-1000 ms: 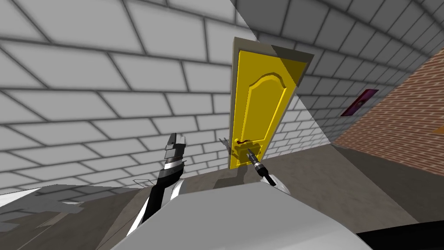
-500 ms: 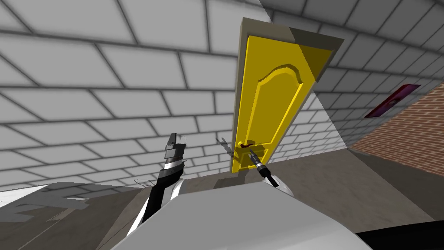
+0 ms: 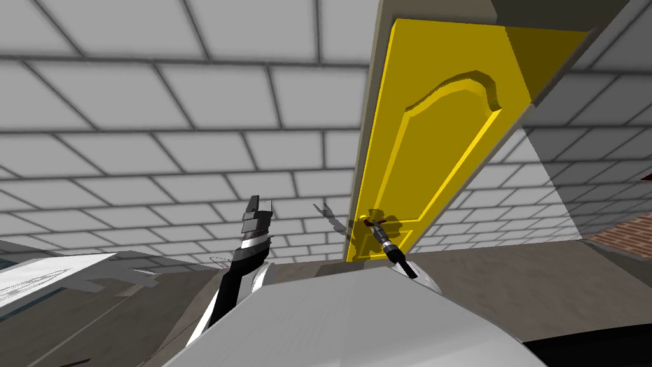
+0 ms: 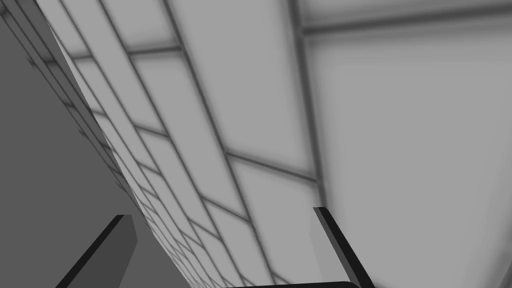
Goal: Pull the door open
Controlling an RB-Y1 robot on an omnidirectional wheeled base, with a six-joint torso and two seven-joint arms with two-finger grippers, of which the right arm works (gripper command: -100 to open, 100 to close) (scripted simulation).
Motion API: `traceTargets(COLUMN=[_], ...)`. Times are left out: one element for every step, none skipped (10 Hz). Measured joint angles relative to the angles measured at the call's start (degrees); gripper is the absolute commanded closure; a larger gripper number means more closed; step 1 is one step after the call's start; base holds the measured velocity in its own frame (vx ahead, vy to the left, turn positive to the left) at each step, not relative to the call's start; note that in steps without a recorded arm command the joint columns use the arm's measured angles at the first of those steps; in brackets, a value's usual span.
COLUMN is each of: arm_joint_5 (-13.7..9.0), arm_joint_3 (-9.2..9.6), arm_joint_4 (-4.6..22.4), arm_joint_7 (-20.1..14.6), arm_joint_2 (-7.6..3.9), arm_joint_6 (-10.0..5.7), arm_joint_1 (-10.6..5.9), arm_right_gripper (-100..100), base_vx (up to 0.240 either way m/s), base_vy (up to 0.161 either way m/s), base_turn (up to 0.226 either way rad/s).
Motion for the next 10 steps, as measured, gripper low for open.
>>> traceTargets(arm_joint_5=[-0.36,-0.41,-0.38,-0.42,-0.41,-0.38,-0.37,-0.37,-0.27,-0.12], arm_joint_3=[-0.45,-0.50,-0.46,-0.51,-0.49,-0.45,-0.43,-0.43,-0.42,-0.32], arm_joint_4=[0.65,0.73,0.67,0.70,0.69,0.73,0.76,0.78,0.72,0.93], arm_joint_7=[-0.18,-0.24,-0.21,-0.25,-0.26,-0.23,-0.22,-0.22,-0.67,-1.13], arm_joint_2=[-0.54,-0.61,-0.56,-0.56,-0.54,-0.52,-0.51,-0.50,-1.02,-1.37], arm_joint_6=[-0.22,-0.30,-0.26,-0.15,-0.12,-0.09,-0.08,-0.07,-0.67,-1.43], arm_joint_1=[-0.07,-0.11,-0.11,-0.10,-0.12,-0.07,-0.03,-0.01,0.48,0.73], arm_right_gripper=[-100,100,100,100,100,100,100,100,100,100], base_vx=[0.079,-0.010,-0.028,-0.020,-0.013,-0.007,0.000,-0.096,-0.153,-0.194], base_vy=[-0.007,0.001,0.000,-0.003,-0.002,0.000,0.000,-0.030,-0.074,-0.075], base_turn=[0.020,-0.015,-0.009,0.009,0.003,-0.003,0.000,0.137,0.148,0.146])
